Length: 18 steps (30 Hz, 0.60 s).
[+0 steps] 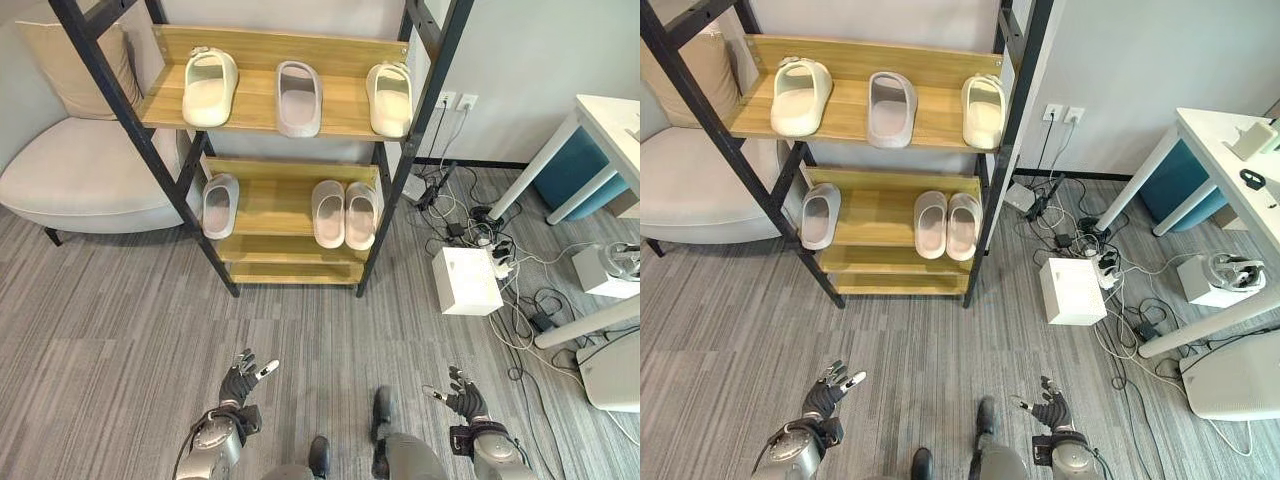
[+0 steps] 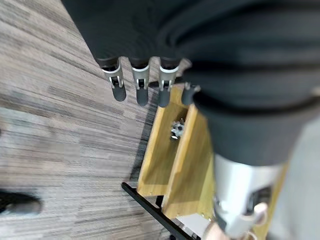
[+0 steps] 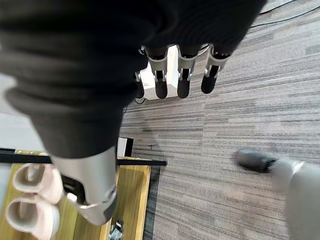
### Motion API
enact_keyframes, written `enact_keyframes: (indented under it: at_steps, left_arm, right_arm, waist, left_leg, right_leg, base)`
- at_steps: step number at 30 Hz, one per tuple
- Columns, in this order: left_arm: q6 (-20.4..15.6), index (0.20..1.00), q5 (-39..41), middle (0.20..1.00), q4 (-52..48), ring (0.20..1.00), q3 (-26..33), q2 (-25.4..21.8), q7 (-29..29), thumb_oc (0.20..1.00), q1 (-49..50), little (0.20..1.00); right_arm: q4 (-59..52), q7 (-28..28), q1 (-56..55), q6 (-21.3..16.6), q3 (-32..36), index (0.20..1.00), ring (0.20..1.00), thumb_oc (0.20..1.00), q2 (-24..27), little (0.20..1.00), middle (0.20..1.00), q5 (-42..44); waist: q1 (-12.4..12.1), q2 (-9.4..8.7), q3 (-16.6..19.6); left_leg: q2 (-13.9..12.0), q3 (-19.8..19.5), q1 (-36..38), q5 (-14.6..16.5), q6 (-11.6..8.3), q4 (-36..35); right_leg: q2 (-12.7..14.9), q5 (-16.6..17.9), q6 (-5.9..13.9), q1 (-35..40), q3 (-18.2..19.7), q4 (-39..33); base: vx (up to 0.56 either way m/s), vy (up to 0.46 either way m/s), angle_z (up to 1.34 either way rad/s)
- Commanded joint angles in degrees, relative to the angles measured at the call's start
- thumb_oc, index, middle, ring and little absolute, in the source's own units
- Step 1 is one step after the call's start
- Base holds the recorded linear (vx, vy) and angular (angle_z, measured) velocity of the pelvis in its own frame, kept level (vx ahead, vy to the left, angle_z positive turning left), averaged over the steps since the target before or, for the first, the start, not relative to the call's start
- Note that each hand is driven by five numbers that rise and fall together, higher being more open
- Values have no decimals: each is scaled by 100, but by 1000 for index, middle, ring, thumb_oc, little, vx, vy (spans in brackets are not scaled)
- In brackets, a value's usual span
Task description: Arrange the slippers neatly on the shoe rack.
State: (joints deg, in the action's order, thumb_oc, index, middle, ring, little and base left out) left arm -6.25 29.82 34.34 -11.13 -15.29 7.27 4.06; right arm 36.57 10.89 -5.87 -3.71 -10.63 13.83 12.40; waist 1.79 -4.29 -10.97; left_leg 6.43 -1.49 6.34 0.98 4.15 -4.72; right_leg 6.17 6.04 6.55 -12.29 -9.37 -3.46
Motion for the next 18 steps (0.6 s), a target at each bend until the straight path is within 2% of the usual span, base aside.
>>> enact_keyframes:
  at_steps: [1, 2, 3, 5, 6, 9, 11, 12, 13, 14, 15, 17, 18]
  left_arm:
    - [-183, 1000, -241, 1000, -403, 1000, 99, 18, -118, 1000, -30, 1000]
    - [-182, 1000, -241, 1000, -404, 1000, 98, 19, -118, 1000, -29, 1000]
    - [-170, 1000, -178, 1000, -425, 1000, 55, 40, -152, 1000, -46, 1000]
    - [-177, 1000, -93, 1000, -327, 1000, 33, 88, -115, 1000, -146, 1000]
    - [-180, 1000, -79, 1000, -302, 1000, 27, 97, -96, 1000, -164, 1000]
    - [-157, 1000, -72, 1000, -259, 1000, 23, 113, -89, 1000, -116, 1000]
    - [-118, 1000, -120, 1000, -235, 1000, -23, 129, -65, 1000, -94, 1000]
    - [-103, 1000, -125, 1000, -239, 1000, -55, 142, 6, 1000, -126, 1000]
    - [-118, 1000, -102, 1000, -270, 1000, -58, 143, 32, 1000, -140, 1000]
    - [-117, 1000, -131, 1000, -333, 1000, -58, 141, 18, 1000, -66, 1000]
    - [-118, 1000, -140, 1000, -288, 1000, -56, 154, -1, 1000, -73, 1000]
    - [-142, 1000, -184, 1000, -334, 1000, -72, 66, -65, 1000, -36, 1000]
    - [-142, 1000, -184, 1000, -334, 1000, -72, 66, -65, 1000, -36, 1000]
  right_arm:
    - [-206, 21, 120, -226, 75, 1000, 1000, 1000, 278, 1000, 1000, 52]
    - [-204, 20, 121, -228, 75, 1000, 1000, 1000, 279, 1000, 1000, 52]
    - [-220, 18, 144, -278, 106, 1000, 1000, 1000, 351, 1000, 1000, 173]
    - [-171, 43, 250, -305, 103, 1000, 1000, 1000, 457, 1000, 1000, 206]
    - [-164, 62, 276, -302, 110, 1000, 1000, 1000, 477, 1000, 1000, 235]
    - [-137, 66, 244, -298, 188, 1000, 1000, 1000, 529, 1000, 1000, 316]
    - [-103, 112, 238, -285, 207, 1000, 1000, 1000, 552, 1000, 1000, 319]
    - [-63, 194, 239, -274, 213, 1000, 1000, 1000, 565, 1000, 1000, 322]
    - [-59, 199, 224, -253, 220, 1000, 1000, 1000, 576, 1000, 1000, 306]
    - [-89, 152, 141, -223, 232, 1000, 1000, 1000, 537, 1000, 1000, 270]
    - [-70, 125, 160, -214, 220, 1000, 1000, 1000, 511, 1000, 1000, 237]
    - [-145, 49, 148, -203, 217, 1000, 1000, 1000, 432, 1000, 1000, 201]
    - [-145, 49, 148, -203, 217, 1000, 1000, 1000, 432, 1000, 1000, 201]
  waist:
    - [71, 41, -105]
    - [77, 44, -108]
    - [38, 21, -198]
    - [-28, -19, -323]
    - [-43, -25, -355]
    - [-87, -29, -303]
    - [-145, 51, -269]
    - [-198, 92, -301]
    - [-184, 113, -293]
    - [-176, 202, -158]
    - [-172, 201, -96]
    - [-188, 84, 22]
    - [-190, 84, 22]
  left_leg:
    - [-800, 413, -60, 553, -610, 556]
    - [-804, 406, -72, 571, -613, 587]
    - [-820, 408, -432, 501, -747, 1473]
    - [-791, 290, -920, 304, -811, 2323]
    - [-815, 271, -1072, 246, -813, 2467]
    - [-1102, 458, -1152, 231, -789, 1730]
    - [-1482, 440, -1313, -281, -867, 962]
    - [-1724, 417, -1574, -620, -958, 263]
    - [-1815, 527, -1643, -641, -1002, 91]
    - [-1852, 572, -1529, -824, -1053, -28]
    - [-1780, 566, -1479, -861, -1052, -28]
    - [-1588, 663, -1330, -744, -958, 89]
    - [-1588, 665, -1329, -744, -958, 89]
  right_leg:
    - [-78, -492, 82, 966, 163, 227]
    - [-81, -491, 80, 974, 155, 223]
    - [-104, -592, -62, 1156, 110, 189]
    - [-105, -683, -204, 1303, 114, 186]
    - [-112, -746, -235, 1367, 113, 181]
    - [-71, -933, -189, 1540, 68, 172]
    - [-84, -1063, -135, 1644, 10, 172]
    - [-45, -1294, -98, 1814, -47, 211]
    - [2, -1387, -47, 1899, -88, 236]
    - [41, -1431, 23, 1953, -84, 371]
    - [104, -1361, 53, 1956, -33, 436]
    - [361, -1207, 203, 1942, 87, 504]
    - [361, -1207, 204, 1942, 89, 504]
  base:
    - [169, -161, 28]
    - [144, -208, 21]
    - [24, -133, 42]
    - [29, -113, 49]
    - [67, -22, 13]
    - [189, 82, -6]
    - [278, 198, 5]
    - [312, 289, 19]
    - [407, 397, 15]
    - [340, 366, -2]
    - [337, 351, -10]
    - [278, 313, -1]
    - [254, 333, 1]
